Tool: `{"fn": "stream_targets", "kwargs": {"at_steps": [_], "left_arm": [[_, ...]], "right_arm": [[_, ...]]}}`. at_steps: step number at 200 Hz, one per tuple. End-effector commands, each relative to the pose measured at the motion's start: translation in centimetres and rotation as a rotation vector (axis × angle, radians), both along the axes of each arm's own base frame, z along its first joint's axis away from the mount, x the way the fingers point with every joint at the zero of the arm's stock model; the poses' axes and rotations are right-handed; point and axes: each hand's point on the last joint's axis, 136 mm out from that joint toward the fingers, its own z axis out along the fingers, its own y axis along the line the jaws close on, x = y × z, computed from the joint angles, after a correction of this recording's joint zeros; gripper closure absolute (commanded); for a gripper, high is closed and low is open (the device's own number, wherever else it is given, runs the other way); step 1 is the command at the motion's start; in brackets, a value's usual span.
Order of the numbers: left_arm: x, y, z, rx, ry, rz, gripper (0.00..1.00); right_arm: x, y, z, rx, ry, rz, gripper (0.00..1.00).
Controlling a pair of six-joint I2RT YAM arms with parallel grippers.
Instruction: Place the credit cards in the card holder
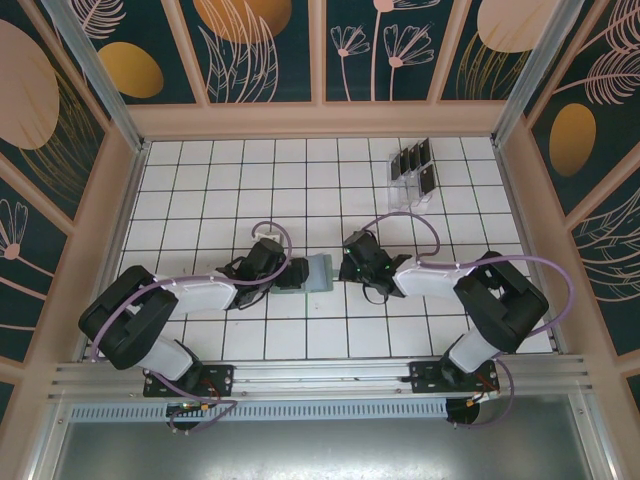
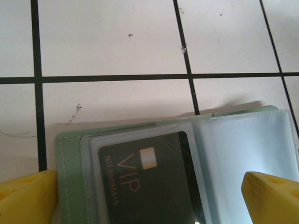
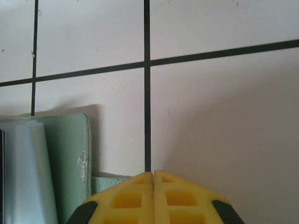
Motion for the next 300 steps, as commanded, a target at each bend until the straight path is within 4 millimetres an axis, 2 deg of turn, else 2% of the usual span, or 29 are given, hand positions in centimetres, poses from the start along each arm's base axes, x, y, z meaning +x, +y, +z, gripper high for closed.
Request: {"fn": "stream_targets", "kwargs": {"at_steps": [1, 27, 67, 93, 123, 156, 185, 209, 234, 262, 300], "left_arm": [[0.1, -0.5, 0.2, -0.026, -0.015, -0.028, 0.01], [0.1, -0.9, 1.4, -0.061, -0.033, -0.037, 0.02], [0.5, -2.0, 5.6, -0.171, -0.092, -0.045, 0.02], [0.6, -3.7, 8.1, -0.268, -0.102, -0.076, 0.02], [0.5, -6.1, 9.1, -0.344, -0.089, -0.119, 0.01], [-0.3, -9.0, 8.5, -0.357, -0.073, -0.161, 0.02], [-0.7, -10.2, 7.1, -0.377, -0.044, -0.161, 0.02], [-0.8, -10.1, 5.7, -0.385, -0.027, -0.143, 0.02], [-1.0, -9.9, 4.1, -0.376, -0.001, -0.134, 0.02], [-1.0, -9.5, 3.2, -0.362, 0.007, -0.117, 0.01], [-0.5, -9.1, 3.5, -0.346, -0.014, -0.09, 0.01]], "right_arm": [[-0.1, 0.0, 0.2, 0.037, -0.001, -0.011, 1.0], [-0.2, 0.1, -0.1, 0.055, 0.006, -0.013, 1.0], [-0.3, 0.2, -0.2, 0.073, 0.01, -0.012, 1.0], [-0.3, 0.2, -0.2, 0.09, 0.01, -0.014, 1.0], [-0.1, 0.2, 0.0, 0.097, 0.009, -0.016, 1.0], [0.4, 0.0, 0.7, 0.11, -0.002, -0.027, 1.0], [0.8, -1.0, 2.4, 0.112, -0.031, -0.056, 0.76], [0.6, -2.3, 4.3, 0.114, -0.065, -0.084, 0.67], [0.2, -3.8, 5.9, 0.127, -0.09, -0.121, 0.65], [-0.7, -5.0, 7.3, 0.155, -0.105, -0.155, 0.64], [-2.3, -4.6, 8.8, 0.264, -0.11, -0.143, 0.66]]}}
